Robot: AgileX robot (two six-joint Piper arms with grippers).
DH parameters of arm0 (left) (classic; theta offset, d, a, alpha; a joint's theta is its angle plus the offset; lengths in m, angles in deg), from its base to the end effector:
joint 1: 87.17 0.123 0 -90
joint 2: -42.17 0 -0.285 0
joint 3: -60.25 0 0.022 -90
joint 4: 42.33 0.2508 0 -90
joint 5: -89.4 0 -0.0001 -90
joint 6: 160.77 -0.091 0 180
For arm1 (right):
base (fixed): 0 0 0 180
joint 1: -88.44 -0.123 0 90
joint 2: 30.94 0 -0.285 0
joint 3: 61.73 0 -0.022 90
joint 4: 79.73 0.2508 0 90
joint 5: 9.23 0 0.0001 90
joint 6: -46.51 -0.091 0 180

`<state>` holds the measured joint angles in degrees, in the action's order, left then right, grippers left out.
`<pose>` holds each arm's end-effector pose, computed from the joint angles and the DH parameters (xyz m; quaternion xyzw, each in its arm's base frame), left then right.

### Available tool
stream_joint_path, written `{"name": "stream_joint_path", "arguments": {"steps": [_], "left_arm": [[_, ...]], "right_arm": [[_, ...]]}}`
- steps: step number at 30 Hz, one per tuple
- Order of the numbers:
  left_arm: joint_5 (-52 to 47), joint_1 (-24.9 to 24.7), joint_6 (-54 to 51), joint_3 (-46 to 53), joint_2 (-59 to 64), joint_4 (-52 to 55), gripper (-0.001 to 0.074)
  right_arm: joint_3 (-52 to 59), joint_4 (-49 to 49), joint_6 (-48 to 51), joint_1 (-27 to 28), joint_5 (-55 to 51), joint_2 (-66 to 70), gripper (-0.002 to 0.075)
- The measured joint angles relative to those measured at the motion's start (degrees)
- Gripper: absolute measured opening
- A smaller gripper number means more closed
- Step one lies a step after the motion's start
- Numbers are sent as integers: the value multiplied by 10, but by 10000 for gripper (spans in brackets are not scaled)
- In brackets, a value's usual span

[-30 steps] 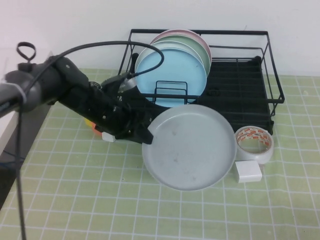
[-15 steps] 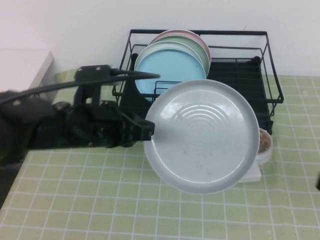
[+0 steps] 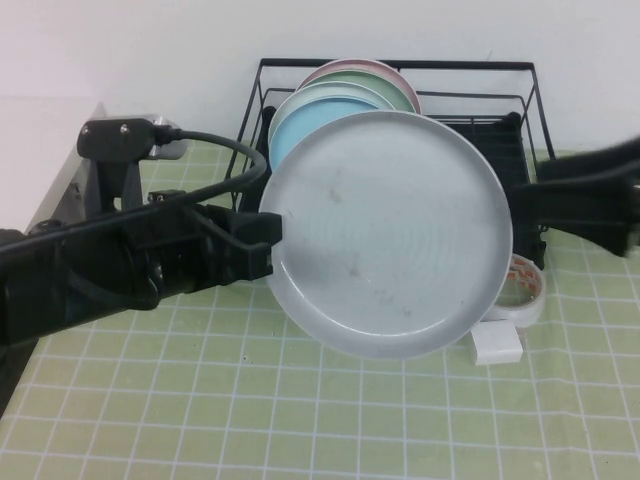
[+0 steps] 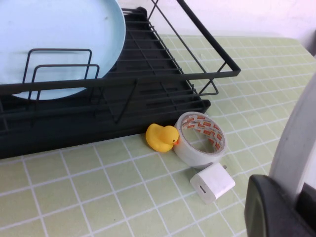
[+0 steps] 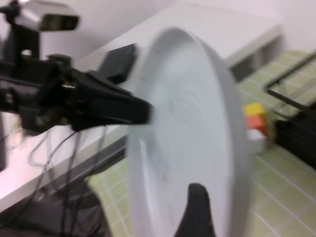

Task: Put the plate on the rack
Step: Hand over the plate, then place the plate on the rack

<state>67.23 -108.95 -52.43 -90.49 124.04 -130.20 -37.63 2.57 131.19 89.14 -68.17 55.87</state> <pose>0.2469 -0.1357 0.3037 0.1480 0.8072 -0.3285 0.4676 0.2672 0.0740 0.3121 -0.2875 0.7504 0.3896 0.4500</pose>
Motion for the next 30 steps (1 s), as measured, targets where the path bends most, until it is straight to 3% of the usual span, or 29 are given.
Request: {"name": "stream_joint_path", "arguments": {"steps": [8,10,14,16,19,23,26,28,30], "left_arm": [[1,0,-2,0,0,-3,4],[2,0,-8,0,0,-3,4],[12,0,-17,0,0,-3,6],[16,0,-18,0,0,-3,20],[16,0,-21,0,0,-4,123],[33,0,-19,0,-3,-5,384],[58,0,-14,0,-18,-1,525],[69,7,3,0,-34,14,553],[74,20,47,1,-59,36,529]], "right_arm": [[-60,-9,0,-121,73,98,496],[-60,-11,0,-132,79,111,428],[-60,-10,9,-140,84,124,155],[-63,-4,18,-140,84,126,152],[-73,-3,38,-140,89,129,152],[-101,-14,76,-140,92,139,152],[-133,-42,106,-140,100,153,152],[-162,-60,118,-140,112,168,152],[-193,-68,127,-140,129,187,152]]}}
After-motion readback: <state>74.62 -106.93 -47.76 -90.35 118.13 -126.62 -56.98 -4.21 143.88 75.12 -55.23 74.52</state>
